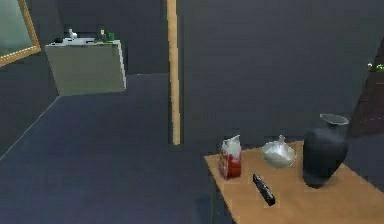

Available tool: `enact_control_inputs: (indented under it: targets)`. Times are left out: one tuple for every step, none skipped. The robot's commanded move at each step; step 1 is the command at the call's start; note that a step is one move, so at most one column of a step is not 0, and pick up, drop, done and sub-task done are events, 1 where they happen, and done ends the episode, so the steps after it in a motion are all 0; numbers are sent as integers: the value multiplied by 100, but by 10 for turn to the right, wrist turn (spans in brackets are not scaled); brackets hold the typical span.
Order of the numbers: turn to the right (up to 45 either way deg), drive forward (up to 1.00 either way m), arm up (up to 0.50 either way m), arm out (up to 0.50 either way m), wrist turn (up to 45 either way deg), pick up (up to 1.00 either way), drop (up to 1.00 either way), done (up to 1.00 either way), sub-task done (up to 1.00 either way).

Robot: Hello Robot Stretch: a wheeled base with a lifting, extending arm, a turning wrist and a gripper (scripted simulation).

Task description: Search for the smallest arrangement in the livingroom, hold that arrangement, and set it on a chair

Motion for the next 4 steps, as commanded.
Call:
enact_control_inputs:
  targets:
    - [-150,0,0,0,0,0,0,0,0]
    - [0,0,0,8,0,0,0,0,0]
    - [0,0,0,0,390,0,0,0,0]
    - [0,0,-46,0,0,0,0,0,0]
